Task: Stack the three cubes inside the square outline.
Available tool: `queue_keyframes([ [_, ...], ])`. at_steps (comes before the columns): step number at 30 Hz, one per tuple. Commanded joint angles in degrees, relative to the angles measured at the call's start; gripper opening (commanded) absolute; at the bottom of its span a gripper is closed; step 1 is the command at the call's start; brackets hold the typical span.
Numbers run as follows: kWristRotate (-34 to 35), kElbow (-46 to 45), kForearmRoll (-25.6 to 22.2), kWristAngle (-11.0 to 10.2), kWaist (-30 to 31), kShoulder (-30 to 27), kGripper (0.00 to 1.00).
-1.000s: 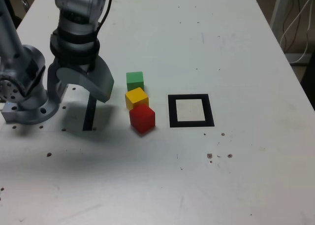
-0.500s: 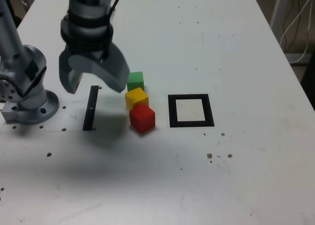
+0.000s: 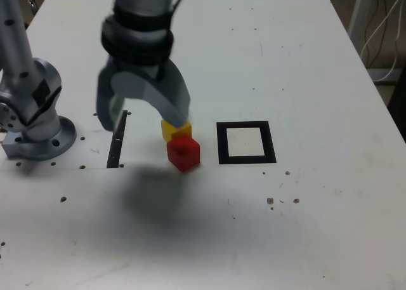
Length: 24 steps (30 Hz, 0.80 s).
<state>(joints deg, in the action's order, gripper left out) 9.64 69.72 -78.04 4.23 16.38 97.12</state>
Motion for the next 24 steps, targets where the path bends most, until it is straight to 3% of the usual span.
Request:
queue_keyframes([
  [1, 0.9, 0.0, 1.2, 0.7, 0.1, 0.2, 0.96],
  [14, 13.3, -4.9, 14.0, 3.6, 2.4, 2.1, 0.95],
  [24, 18.6, -8.5, 20.8, -1.2, 2.3, 3.9, 0.95],
])
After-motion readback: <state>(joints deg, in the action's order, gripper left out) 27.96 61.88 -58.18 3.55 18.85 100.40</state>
